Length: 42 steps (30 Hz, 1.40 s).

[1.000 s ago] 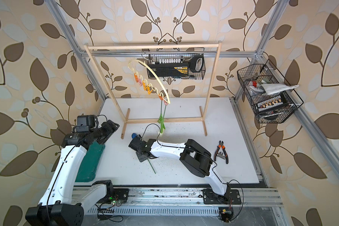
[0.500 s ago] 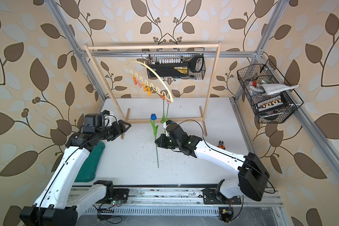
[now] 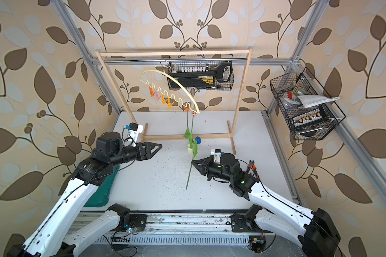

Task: Dry the flowers on a clothes hanger
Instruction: Pick up the flower at the center of the board.

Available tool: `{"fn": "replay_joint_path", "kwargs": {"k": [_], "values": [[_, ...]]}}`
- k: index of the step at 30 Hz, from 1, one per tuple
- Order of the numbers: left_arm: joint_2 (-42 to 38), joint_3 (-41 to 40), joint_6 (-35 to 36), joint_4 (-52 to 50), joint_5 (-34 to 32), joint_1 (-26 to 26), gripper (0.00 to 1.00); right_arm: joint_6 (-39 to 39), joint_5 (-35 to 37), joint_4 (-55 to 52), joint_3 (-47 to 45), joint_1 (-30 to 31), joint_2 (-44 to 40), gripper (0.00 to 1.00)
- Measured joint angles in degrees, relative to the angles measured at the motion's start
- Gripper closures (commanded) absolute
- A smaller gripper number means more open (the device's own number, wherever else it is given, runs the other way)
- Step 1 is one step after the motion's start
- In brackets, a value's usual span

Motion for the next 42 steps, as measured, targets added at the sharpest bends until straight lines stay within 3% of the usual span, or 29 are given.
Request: {"fn": "replay_joint_path", "kwargs": {"k": [5, 12, 21, 27, 31, 42], "values": [[0.0, -0.3, 2.7, 2.5, -3.0, -9.9, 0.26, 8.4, 4.4, 1.2, -3.1, -0.1, -1.8, 1.00], [2.5, -0.5, 4.1, 5.2, -6.4, -17.3, 0.25, 11.8, 13.2, -2.5, -3.2, -0.5, -8.8, 1.00], [7.7, -3.1, 7.2, 16.2, -21.5, -34.2, 0.23, 14.4, 21.7, -8.4, -2.0, -1.2, -9.1, 1.00], [11.4, -2.9, 9.0, 20.2, -26.0, -35.9, 0.24, 13.8, 23.9, -11.1, 1.0, -2.6, -9.0, 1.00], [13.6, -1.4, 9.4, 20.3, -27.9, -35.9, 0.32, 12.8, 24.6, -13.3, 2.2, -2.6, -9.0, 1.00], [15.9, 0.1, 8.8, 21.1, -28.7, -35.9, 0.40, 9.5, 27.0, -16.7, 5.9, -2.6, -9.6, 1.00]]}}
